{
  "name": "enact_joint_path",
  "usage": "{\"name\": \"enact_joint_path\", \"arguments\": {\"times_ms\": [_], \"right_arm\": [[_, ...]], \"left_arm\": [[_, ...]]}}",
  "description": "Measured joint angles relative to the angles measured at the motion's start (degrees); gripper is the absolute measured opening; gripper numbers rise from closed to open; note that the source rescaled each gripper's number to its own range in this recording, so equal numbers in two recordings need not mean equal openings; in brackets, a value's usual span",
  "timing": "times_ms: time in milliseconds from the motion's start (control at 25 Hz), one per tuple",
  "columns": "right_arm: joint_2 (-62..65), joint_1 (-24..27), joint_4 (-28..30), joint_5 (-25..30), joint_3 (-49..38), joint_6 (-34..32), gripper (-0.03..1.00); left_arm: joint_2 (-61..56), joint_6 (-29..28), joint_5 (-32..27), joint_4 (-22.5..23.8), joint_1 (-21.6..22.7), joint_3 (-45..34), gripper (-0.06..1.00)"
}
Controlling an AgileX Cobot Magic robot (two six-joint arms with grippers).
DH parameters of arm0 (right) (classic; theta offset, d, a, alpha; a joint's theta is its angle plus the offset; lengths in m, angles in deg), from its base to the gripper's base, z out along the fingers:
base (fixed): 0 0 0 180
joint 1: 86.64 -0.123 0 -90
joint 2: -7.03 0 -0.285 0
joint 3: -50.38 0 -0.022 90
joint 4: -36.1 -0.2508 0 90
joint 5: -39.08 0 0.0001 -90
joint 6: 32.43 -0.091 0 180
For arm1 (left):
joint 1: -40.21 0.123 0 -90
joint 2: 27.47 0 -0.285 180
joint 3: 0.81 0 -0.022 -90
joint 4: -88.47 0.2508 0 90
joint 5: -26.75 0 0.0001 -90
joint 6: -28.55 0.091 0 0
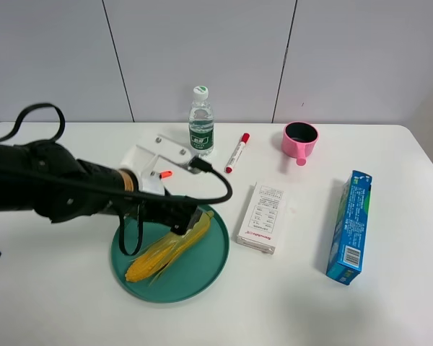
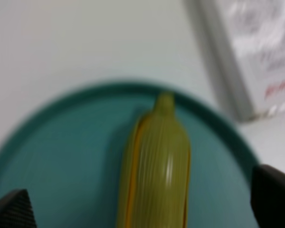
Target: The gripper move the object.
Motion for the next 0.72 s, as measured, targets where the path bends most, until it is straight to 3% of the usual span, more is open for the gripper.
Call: {"name": "enact_joint_path", "arguments": {"times_ms": [160, 280, 480, 720], "right_arm": [[0.00, 0.00, 0.00, 0.00, 0.00, 0.00, 1.00], [0.00, 0.00, 0.00, 0.00, 0.00, 0.00, 1.00], [0.00, 0.00, 0.00, 0.00, 0.00, 0.00, 1.00], [0.00, 0.00, 0.00, 0.00, 0.00, 0.00, 1.00]], "left_arm": [[-0.07, 0.42, -3.17, 1.88, 2.57, 8.73, 0.81], [-0.33, 1.89, -5.18, 2.18, 7.40, 13.59, 0.81], [-1.35, 4.57, -13.47, 2.62, 18.61, 18.92, 0.81], [-7.65, 7.48, -21.92, 2.87, 33.78, 19.07, 0.81]]}}
